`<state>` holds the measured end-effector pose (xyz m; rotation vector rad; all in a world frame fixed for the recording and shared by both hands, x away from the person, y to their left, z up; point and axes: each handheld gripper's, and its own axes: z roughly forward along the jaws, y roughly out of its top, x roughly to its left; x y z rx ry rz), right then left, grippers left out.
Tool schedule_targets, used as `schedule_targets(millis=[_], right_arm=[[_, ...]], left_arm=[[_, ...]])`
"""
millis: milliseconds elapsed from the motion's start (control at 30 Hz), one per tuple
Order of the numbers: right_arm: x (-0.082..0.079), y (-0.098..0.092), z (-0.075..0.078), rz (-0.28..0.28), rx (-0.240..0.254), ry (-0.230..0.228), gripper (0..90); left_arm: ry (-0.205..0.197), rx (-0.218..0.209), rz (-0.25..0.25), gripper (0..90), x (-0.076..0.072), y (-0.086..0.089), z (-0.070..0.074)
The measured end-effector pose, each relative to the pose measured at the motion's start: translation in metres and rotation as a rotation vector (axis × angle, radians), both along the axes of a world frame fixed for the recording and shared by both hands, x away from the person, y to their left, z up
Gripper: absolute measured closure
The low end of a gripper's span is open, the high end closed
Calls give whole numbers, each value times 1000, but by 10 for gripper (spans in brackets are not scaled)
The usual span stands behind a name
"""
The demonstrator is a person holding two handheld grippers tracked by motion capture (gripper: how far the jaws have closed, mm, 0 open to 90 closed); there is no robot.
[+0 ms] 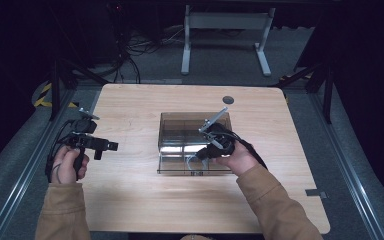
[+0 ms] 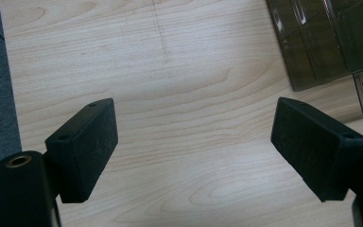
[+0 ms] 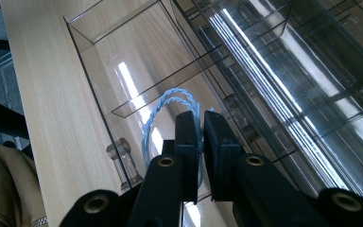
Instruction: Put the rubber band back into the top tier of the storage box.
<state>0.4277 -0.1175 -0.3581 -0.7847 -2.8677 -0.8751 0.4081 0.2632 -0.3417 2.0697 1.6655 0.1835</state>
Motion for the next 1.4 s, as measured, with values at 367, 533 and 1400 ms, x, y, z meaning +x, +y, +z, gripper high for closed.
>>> schedule_targets(millis=[367, 533, 1400], right_arm=[[-2, -6, 8, -16, 29, -38, 741], [-5, -9, 18, -22, 42, -65, 711], [-18, -59, 48, -93, 91, -198, 594]], left_arm=[[-3, 0, -2, 164, 0, 1, 0], [-7, -2, 2, 164, 0, 1, 1], [-12, -4, 9, 164, -5, 5, 3]])
